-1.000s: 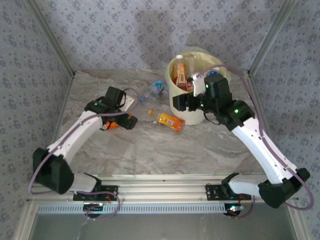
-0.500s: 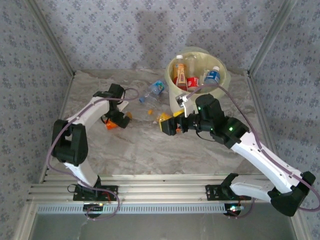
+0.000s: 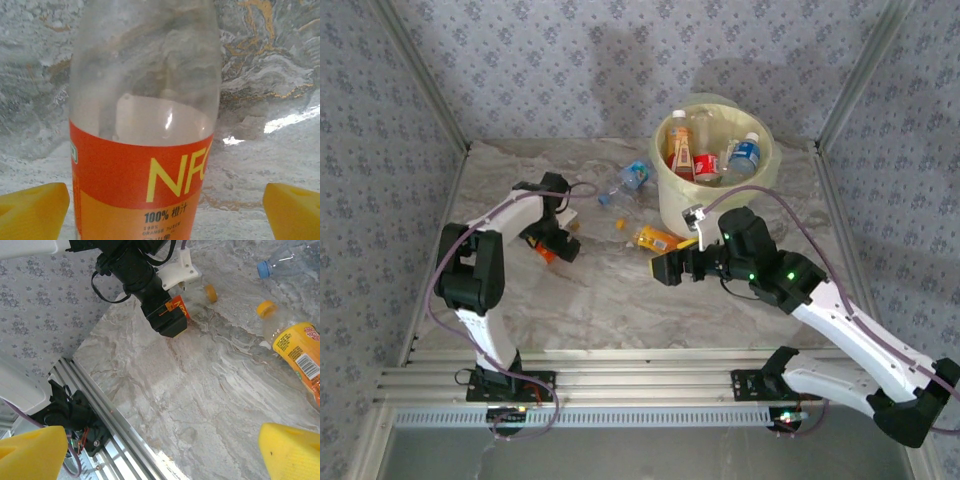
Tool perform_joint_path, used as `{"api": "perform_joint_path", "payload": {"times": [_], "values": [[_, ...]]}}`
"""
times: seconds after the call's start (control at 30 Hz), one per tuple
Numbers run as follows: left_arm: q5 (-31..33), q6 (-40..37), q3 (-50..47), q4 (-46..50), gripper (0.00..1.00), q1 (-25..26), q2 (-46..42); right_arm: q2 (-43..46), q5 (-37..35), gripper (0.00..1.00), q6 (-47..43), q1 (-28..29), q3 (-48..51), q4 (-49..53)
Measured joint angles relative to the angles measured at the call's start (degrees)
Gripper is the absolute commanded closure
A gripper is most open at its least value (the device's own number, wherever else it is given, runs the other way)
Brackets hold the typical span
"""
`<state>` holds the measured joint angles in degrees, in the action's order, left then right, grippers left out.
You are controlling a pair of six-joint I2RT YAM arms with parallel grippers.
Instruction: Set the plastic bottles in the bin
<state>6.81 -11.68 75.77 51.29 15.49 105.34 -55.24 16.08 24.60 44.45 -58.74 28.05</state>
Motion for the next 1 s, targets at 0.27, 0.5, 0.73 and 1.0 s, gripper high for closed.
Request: {"api": "perform_joint_path", "payload": {"times": [0.27,0.5,0.73,1.0], "values": [[-0.2,3.9,0.2,1.7,0.15,0.0,0.7,0.5,-1.8,0.00,1.3,1.0,0.9,0.1],[-2.0,7.0,0.6,3.0,0.32,0.0,3.6,2.3,-3.5,0.00,2.2,1.7,1.6,0.2],[-5.9,8.2,1.9,3.6,0.43,0.0,3.7,3.1,-5.2,0.01,3.3,2.1,3.4,-0.1],[-20.3,9.0,-0.2,-0.7,0.48,0.7,-7.3,3.0,-7.9,0.02,7.7,2.3,7.8,-5.3]]}}
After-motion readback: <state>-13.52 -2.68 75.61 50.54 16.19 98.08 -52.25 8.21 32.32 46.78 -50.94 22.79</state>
